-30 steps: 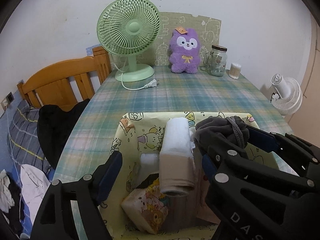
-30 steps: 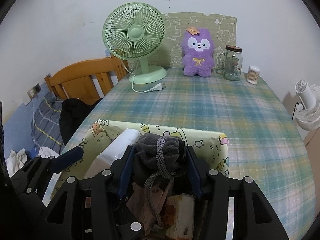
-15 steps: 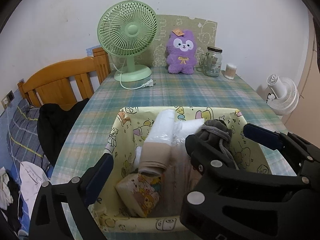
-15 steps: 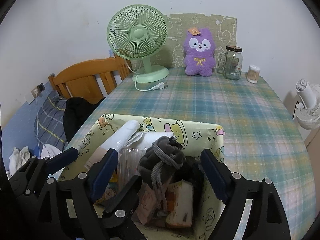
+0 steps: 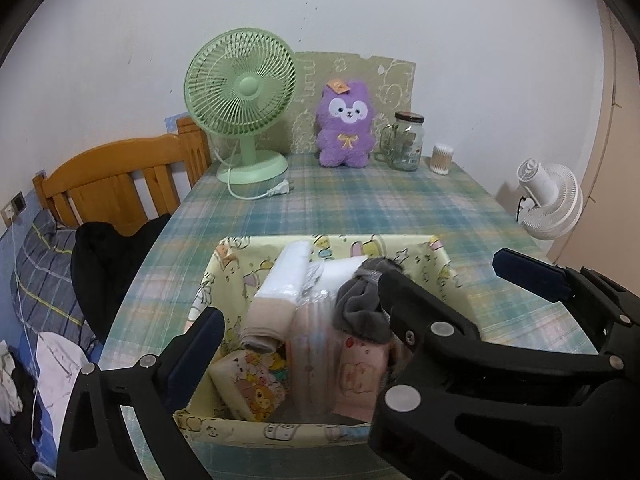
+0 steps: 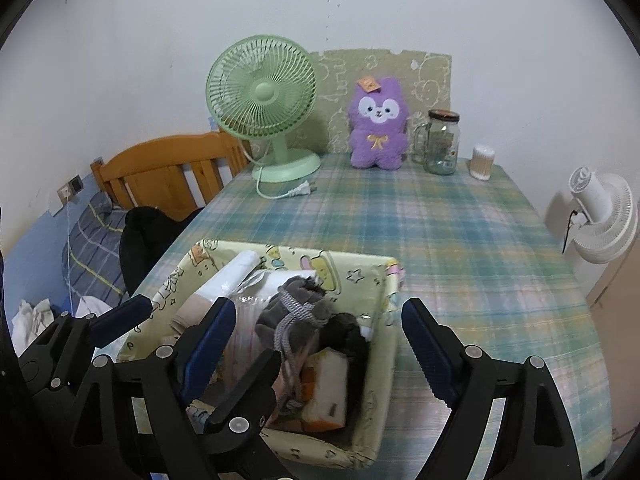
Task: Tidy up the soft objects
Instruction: 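Open both grippers and withdraw both tools up from the box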
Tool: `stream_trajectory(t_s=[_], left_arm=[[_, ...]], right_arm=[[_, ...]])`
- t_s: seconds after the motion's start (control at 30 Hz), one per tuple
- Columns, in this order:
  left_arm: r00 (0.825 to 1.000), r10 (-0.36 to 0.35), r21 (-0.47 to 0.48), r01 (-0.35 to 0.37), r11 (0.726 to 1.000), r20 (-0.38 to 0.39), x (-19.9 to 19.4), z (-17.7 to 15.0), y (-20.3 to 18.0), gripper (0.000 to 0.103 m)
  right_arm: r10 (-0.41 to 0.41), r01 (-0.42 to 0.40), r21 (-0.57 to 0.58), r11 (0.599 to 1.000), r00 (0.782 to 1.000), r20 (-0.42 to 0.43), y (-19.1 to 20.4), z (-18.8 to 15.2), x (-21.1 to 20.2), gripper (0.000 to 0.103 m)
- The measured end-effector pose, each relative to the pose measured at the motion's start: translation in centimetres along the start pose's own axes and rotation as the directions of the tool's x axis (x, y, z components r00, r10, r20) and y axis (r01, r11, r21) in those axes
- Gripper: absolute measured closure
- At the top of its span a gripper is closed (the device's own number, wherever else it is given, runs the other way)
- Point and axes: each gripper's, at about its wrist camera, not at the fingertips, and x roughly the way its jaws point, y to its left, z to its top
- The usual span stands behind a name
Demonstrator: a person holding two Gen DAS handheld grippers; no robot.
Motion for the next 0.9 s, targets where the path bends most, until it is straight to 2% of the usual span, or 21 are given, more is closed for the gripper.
stream_trajectory(t_s=[0.17, 0.57, 0.9], left_arm=[[1.0, -0.004, 0.005, 0.004, 1.0, 0.031, -1.0, 0.7, -0.9, 0.002], [0.995, -0.009, 0.007, 0.008, 1.0, 0.095, -3.9, 2.2, -3.7, 0.0], [0.986, 0.009, 0.014, -0.012, 1.0, 0.167, -6.9, 3.4, -6.2, 0.0]], right_arm=[[-0.022, 0.022, 0.01, 1.0, 0.999, 0.044, -1.0, 0.5, -1.8, 0.007], [-0.056, 0.052, 0.038, 0.998, 0.989, 0.133, -4.2, 1.5, -6.5, 0.006], [-0.109, 0.09, 0.098, 0.991, 0.97, 0.215, -7.8, 1.9, -10.9, 0.004]])
